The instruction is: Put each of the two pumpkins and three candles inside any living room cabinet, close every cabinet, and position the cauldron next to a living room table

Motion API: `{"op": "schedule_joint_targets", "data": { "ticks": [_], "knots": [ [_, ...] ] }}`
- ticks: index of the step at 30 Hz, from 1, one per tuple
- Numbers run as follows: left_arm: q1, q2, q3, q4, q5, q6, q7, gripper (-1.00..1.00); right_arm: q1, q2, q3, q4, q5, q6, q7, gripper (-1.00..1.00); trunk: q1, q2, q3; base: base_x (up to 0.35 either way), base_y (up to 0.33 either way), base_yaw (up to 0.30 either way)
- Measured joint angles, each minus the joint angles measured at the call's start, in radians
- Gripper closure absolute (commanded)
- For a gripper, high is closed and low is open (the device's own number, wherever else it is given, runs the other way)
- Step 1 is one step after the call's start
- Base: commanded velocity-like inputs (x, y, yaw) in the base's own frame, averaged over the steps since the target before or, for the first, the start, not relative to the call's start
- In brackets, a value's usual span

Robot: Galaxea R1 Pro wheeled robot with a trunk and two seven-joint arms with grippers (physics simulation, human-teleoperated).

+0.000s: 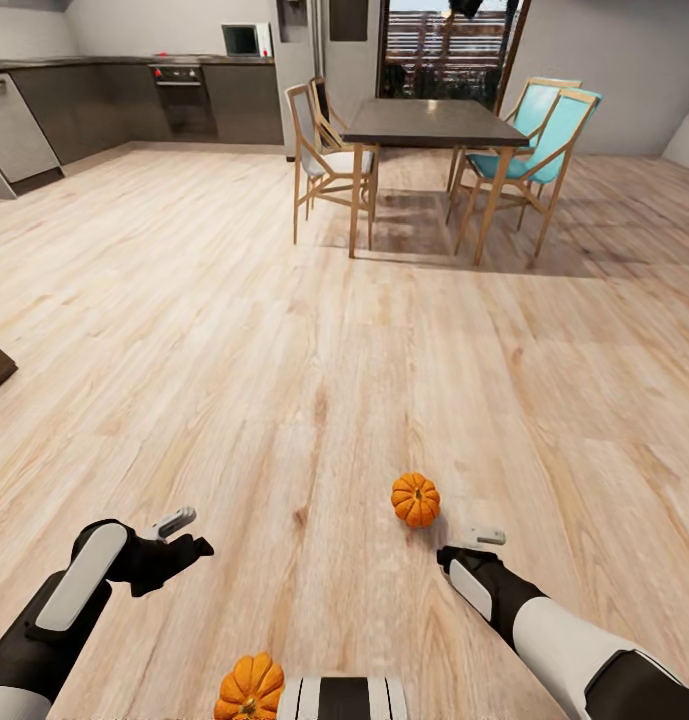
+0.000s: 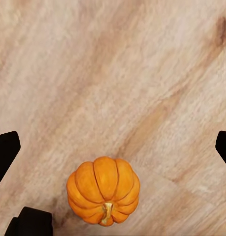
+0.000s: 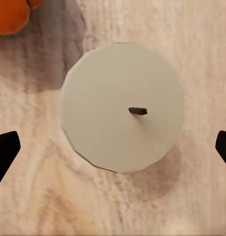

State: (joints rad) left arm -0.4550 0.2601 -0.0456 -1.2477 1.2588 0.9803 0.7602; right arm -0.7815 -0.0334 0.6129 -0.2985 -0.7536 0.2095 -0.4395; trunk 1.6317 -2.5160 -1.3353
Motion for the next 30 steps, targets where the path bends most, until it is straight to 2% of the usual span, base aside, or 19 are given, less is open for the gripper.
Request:
{"op": "schedule_joint_targets", "data": {
  "ticks": [5, 10, 14, 27, 29, 30],
  "knots": [
    [0.0, 0.0, 0.0, -0.012, 0.0, 0.0, -0.002, -1.0, 0.0, 0.0, -0.001, 0.0, 0.0, -0.005, 0.0, -1.0, 0.002, -0.001, -0.019, 0.0, 0.0, 0.0],
    [0.004, 0.001, -0.001, -0.108, 0.003, 0.004, -0.006, -1.0, 0.0, 0.0, -0.002, 0.001, -0.001, -0.02, 0.0, -1.0, 0.004, -0.002, -0.039, 0.0, 0.0, 0.0],
    [0.008, 0.001, -0.002, -0.165, 0.01, 0.008, -0.008, -1.0, 0.0, 0.001, -0.002, 0.001, -0.001, -0.022, 0.0, -1.0, 0.004, -0.002, -0.039, 0.0, 0.0, 0.0],
    [0.009, 0.001, -0.002, -0.183, 0.014, 0.011, -0.008, -1.0, 0.0, 0.001, -0.002, 0.0, -0.001, -0.039, -0.001, -1.0, 0.004, -0.002, -0.039, 0.0, 0.0, 0.0],
    [0.009, 0.005, -0.002, -0.191, 0.025, 0.013, -0.017, -1.0, 0.001, 0.001, -0.002, 0.0, -0.002, -0.042, -0.001, -1.0, 0.004, -0.002, -0.039, 0.0, 0.0, 0.0],
    [0.009, 0.008, -0.003, -0.193, 0.041, 0.013, -0.036, -1.0, 0.001, 0.001, -0.002, 0.0, -0.002, -0.042, -0.001, -1.0, 0.004, -0.002, -0.039, 0.0, 0.0, 0.0]
  ]
}}
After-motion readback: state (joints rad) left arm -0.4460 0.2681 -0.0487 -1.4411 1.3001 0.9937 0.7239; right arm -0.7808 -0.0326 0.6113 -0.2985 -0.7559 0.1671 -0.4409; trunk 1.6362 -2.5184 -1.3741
